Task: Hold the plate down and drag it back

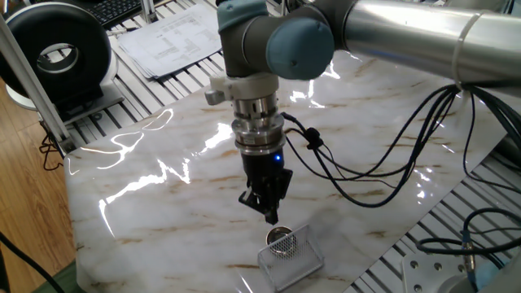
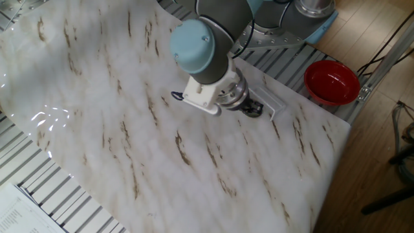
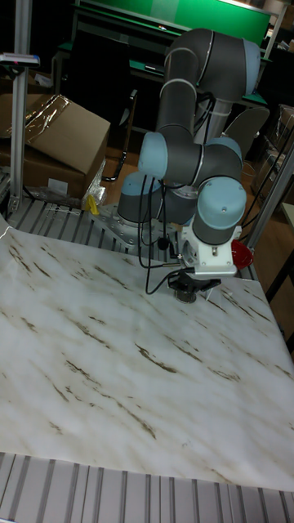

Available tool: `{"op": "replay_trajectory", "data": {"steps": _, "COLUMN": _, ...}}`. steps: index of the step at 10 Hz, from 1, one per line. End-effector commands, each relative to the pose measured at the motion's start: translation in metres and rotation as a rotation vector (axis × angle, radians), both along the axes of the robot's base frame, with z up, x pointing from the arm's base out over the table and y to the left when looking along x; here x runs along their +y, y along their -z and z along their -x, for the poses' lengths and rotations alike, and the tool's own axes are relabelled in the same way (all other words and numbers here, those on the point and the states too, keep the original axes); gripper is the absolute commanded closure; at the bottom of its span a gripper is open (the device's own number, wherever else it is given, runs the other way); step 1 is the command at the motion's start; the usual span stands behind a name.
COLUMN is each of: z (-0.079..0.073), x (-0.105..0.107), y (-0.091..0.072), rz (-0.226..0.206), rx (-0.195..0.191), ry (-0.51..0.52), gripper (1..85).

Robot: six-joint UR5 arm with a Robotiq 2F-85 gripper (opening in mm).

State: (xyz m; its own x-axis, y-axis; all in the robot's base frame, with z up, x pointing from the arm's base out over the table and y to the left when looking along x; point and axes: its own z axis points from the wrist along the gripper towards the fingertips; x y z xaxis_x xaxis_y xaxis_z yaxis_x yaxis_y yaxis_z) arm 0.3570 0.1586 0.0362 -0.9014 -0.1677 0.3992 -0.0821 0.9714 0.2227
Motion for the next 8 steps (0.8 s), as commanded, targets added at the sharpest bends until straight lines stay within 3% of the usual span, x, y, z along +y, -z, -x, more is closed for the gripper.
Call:
{"op": "replay_trajectory", "data": {"steps": 1, "z": 0.005, "x": 0.006, "y": 0.003, "rz": -0.034, "rx": 0.019, "ry": 0.014, "gripper": 84.3}}
{"op": "replay_trajectory", "data": {"steps": 5, "z": 0.021, "x": 0.010, "y": 0.023, "rz": -0.041, "rx": 0.037, "ry": -0.008, "gripper": 84.3}}
{"op": "replay_trajectory", "data": {"steps": 8, "z": 0.026, "x": 0.004, "y": 0.025, "rz": -0.043, "rx": 0.043, "ry": -0.032, "gripper": 84.3}}
